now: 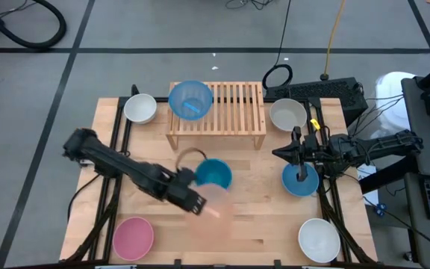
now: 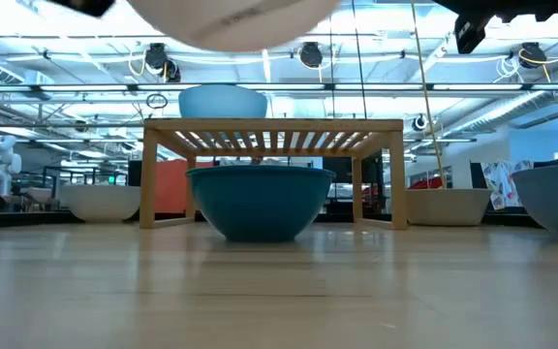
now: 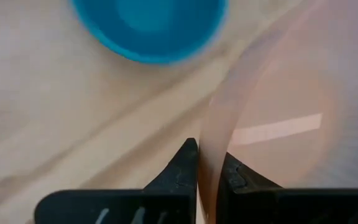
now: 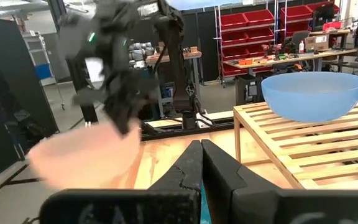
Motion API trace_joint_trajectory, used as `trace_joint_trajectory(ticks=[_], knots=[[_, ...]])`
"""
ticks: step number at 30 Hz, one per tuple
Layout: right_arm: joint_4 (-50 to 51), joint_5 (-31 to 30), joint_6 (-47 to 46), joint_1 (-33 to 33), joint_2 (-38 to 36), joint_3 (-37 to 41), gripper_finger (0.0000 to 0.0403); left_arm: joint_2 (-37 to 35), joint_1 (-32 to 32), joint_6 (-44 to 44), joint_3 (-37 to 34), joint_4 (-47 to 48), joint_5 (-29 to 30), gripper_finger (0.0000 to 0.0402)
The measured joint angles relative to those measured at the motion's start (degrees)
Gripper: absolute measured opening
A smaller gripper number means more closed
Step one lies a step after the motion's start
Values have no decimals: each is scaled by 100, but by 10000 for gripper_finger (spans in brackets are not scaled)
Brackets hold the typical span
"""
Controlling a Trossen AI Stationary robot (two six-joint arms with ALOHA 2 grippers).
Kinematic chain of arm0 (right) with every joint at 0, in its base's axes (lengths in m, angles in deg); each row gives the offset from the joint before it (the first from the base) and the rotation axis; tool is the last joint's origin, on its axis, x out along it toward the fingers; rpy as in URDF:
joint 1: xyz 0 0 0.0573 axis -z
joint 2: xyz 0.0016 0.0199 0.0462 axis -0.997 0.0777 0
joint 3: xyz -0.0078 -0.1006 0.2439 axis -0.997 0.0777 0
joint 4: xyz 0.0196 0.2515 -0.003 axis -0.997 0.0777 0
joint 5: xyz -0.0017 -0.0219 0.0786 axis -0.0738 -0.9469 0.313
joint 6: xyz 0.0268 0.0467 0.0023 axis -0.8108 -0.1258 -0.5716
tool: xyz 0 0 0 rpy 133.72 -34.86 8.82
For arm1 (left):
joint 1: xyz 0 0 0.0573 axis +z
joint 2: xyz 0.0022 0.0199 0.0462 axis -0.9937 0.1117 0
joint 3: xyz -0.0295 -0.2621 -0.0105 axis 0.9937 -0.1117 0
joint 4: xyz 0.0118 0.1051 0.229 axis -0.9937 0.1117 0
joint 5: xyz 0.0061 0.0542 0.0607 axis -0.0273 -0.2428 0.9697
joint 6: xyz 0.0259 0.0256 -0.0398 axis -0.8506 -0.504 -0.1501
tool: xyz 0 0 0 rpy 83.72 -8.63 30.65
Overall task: Place and stack bowls onto a shelf
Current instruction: Stack the orange bowl on top of the light blue bowl on the shelf
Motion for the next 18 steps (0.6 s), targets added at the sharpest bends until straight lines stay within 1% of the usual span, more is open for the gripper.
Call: trace_joint_trajectory(ticks=[3, 7, 10, 12, 15, 18], knots=[[0, -3, 40, 0, 0, 0, 0, -532, 193, 89, 0, 477, 302, 8], [0, -7, 38, 0, 0, 0, 0, -1100, 609, -194, 22, 1195, 381, 8], [0, -18, 40, 0, 1, 0, 0, -1412, 1014, -762, 210, 1878, 381, 8], [0, -85, 41, 0, 0, 0, 0, -1551, 1359, -1224, 473, 2381, 381, 8], [0, -390, 73, 0, 2, 0, 0, -1646, 1929, -1938, 1003, 3012, 387, 8], [1, -747, 103, 2, 2, 0, 0, -1698, 2579, -2774, 1457, 2969, 409, 8]])
